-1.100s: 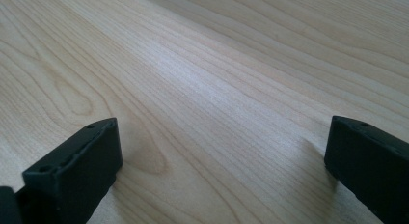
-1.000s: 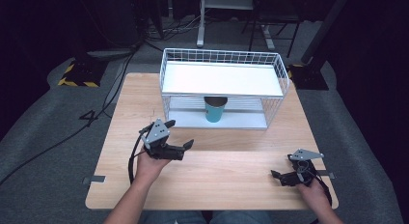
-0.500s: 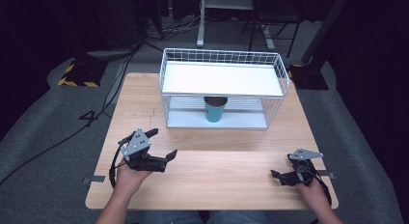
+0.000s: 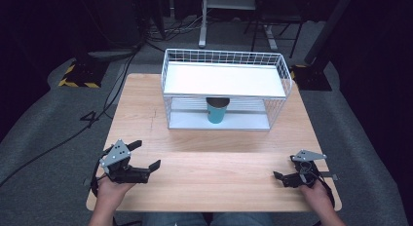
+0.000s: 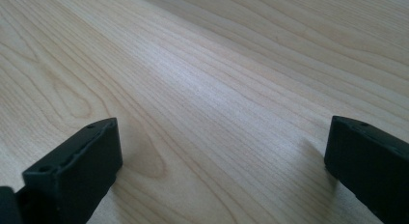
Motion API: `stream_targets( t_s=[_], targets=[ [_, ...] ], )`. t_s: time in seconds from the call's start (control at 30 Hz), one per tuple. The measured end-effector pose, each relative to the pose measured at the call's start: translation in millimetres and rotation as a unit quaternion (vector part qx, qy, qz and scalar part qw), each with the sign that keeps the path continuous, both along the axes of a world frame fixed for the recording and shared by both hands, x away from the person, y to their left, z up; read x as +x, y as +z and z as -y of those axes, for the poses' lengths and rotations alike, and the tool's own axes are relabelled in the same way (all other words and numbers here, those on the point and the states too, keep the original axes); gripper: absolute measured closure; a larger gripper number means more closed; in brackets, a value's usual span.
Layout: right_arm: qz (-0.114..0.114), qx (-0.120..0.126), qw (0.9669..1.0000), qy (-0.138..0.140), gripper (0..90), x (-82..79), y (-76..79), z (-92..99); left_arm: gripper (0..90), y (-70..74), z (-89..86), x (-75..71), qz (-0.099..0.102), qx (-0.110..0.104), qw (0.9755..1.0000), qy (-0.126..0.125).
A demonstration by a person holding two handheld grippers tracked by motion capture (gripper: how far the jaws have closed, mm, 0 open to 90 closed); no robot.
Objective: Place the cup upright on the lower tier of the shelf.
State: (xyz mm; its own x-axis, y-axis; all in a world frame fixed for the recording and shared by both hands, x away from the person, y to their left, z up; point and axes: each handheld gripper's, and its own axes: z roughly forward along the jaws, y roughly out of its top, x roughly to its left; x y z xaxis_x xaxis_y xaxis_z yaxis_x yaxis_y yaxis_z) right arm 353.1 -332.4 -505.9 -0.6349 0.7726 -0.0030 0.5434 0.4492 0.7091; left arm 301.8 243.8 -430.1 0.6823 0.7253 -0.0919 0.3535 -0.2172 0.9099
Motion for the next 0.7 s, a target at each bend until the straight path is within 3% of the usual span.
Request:
stream_targets(
  t_s=[0.2,0.3,0.43,0.57,0.7],
  targets=[
    [0.0,0.0,1.0,0.0,0.1,0.0,0.0,0.0,3.5,-11.5,-7.1,1.5,-0.031,0.024,0.9992,0.004],
    [0.0,0.0,1.0,-0.001,0.1,0.0,0.0,-0.1,6.2,-18.4,-12.3,-0.2,-0.027,0.046,0.9985,0.011],
    [0.0,0.0,1.0,0.0,0.1,0.0,0.0,0.0,6.2,-25.9,-16.1,-1.5,-0.036,0.053,0.9978,0.012],
    [0.0,0.0,1.0,-0.001,0.1,0.0,0.0,-0.1,6.0,-37.7,-19.1,-1.3,-0.052,0.075,0.9957,0.017],
    [0.0,0.0,1.0,0.0,0.1,0.0,0.0,0.0,6.0,-46.0,-19.6,-0.1,-0.068,0.081,0.9942,0.021]
  ],
)
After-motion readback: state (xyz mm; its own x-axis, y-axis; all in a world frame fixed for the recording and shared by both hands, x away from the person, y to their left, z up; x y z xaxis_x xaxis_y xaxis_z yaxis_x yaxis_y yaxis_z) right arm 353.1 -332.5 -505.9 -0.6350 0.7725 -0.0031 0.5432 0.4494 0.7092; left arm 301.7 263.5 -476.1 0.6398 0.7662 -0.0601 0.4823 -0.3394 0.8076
